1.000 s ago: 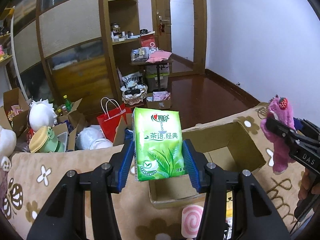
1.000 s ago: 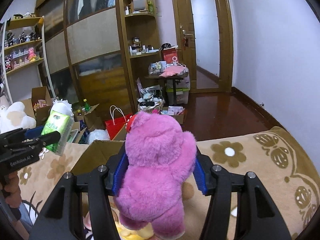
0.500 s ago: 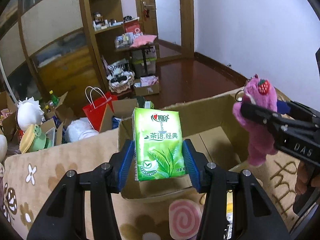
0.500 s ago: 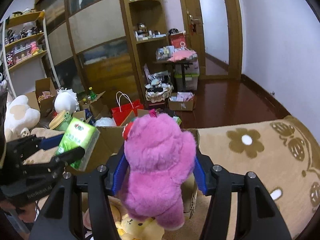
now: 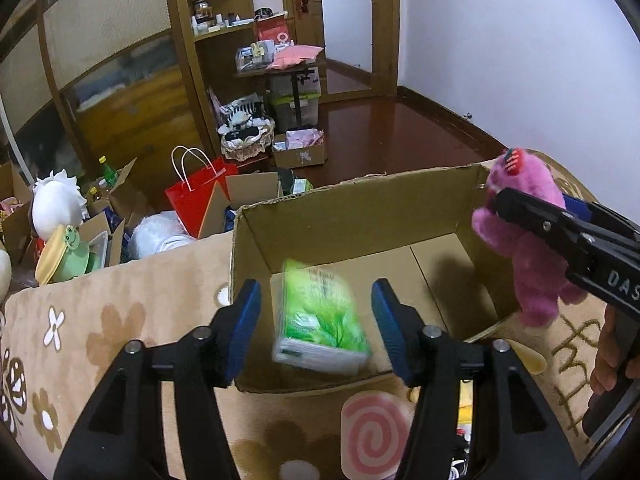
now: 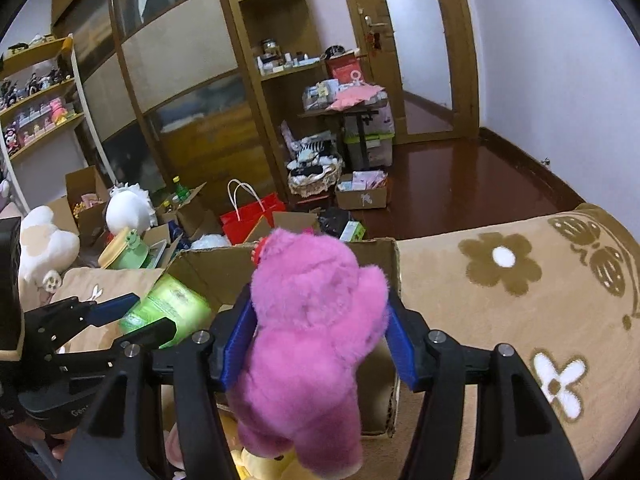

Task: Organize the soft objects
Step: 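Carry both items over the box and open both tools to drop them, then move both tools back toward the remaining toys in front of the box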

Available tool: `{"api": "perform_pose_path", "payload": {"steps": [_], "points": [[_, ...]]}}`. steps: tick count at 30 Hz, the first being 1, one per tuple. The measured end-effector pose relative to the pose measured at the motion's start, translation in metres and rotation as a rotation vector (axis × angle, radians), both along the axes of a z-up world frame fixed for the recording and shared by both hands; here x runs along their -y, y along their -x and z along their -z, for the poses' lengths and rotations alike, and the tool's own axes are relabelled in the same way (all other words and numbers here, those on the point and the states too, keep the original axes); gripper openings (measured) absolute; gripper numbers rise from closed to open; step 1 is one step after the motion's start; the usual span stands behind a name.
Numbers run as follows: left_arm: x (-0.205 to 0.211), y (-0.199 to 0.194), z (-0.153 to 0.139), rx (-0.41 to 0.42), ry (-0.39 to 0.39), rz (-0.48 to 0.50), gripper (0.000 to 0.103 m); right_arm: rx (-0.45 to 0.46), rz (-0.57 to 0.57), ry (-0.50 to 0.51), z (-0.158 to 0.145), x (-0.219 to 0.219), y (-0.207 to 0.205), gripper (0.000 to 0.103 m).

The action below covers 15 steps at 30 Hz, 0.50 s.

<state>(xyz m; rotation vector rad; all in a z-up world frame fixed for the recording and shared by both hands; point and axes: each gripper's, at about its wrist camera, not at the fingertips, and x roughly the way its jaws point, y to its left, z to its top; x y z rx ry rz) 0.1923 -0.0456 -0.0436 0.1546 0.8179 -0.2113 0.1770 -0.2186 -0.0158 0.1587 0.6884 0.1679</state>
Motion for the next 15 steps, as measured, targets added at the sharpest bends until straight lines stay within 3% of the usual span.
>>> {"api": "perform_pose_path", "payload": {"steps": [1,11,13,15], "points": [[0.0,0.0,0.0,-0.003,-0.001,0.001,0.06,-0.003,-0.003,0.002,0.001,0.0,0.0,0.075],[-0.009,0.008,-0.008,-0.014,-0.003,0.001,0.088,-0.02,0.022,-0.009,-0.004,0.004,0.008,0.095],[-0.013,0.013,-0.012,-0.017,-0.003,-0.006,0.09,-0.024,0.026,-0.013,-0.007,0.005,0.013,0.103],[-0.018,0.018,-0.018,-0.012,-0.004,-0.016,0.092,-0.03,0.028,-0.007,-0.012,0.004,0.018,0.103]]}}
